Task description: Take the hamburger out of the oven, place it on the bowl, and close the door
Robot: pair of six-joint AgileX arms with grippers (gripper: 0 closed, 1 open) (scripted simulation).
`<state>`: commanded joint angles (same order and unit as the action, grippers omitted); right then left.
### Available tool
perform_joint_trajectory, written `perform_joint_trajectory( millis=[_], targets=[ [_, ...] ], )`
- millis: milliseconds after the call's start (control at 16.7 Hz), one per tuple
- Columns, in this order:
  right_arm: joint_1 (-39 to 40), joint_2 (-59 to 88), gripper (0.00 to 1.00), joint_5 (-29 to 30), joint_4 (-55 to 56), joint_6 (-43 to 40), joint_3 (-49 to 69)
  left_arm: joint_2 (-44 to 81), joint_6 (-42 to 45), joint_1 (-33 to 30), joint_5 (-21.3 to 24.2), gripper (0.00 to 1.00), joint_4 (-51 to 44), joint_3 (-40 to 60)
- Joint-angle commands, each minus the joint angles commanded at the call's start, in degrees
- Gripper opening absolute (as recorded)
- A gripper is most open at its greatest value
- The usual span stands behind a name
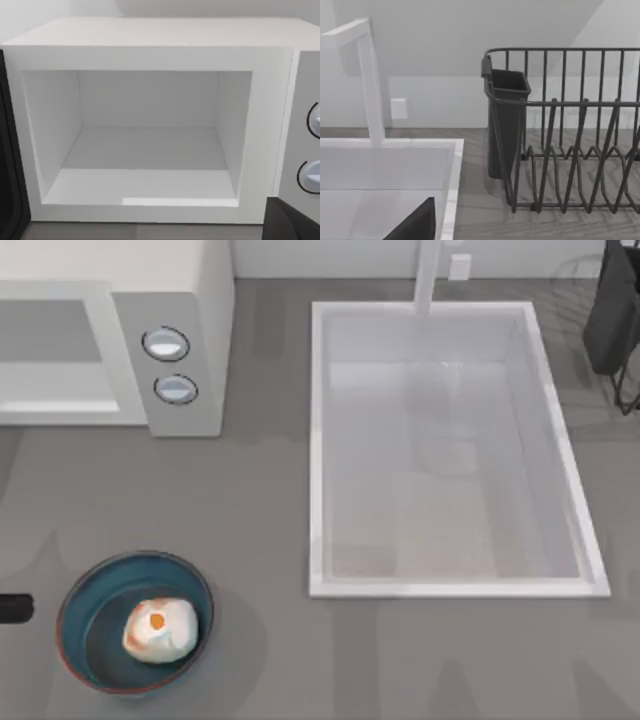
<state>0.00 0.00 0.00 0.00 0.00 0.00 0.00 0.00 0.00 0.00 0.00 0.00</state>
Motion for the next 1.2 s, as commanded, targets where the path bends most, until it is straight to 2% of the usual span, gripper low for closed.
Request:
perform_joint_trajectory(
  millis=[480,600,840,960,1200],
  targets=[
    [0.0,0.0,1.0,0.0,0.0,0.0,0.0,0.36,0.0,0.94,0.95,0.0,0.33,0.02],
    [0.0,0.0,1.0,0.0,0.0,0.0,0.0,1.37,0.01,4.33,4.33,0.0,1.32,0.03],
    [0.0,0.0,1.0,0.0,0.0,0.0,0.0,3.92,0.06,14.94,14.94,0.0,3.82,0.06],
    [0.0,0.0,1.0,0.0,0.0,0.0,0.0,4.9,0.08,18.69,18.69,0.0,4.79,0.07],
    [0.0,0.0,1.0,0.0,0.0,0.0,0.0,5.46,0.09,20.64,20.65,0.0,5.34,0.08]
  ],
)
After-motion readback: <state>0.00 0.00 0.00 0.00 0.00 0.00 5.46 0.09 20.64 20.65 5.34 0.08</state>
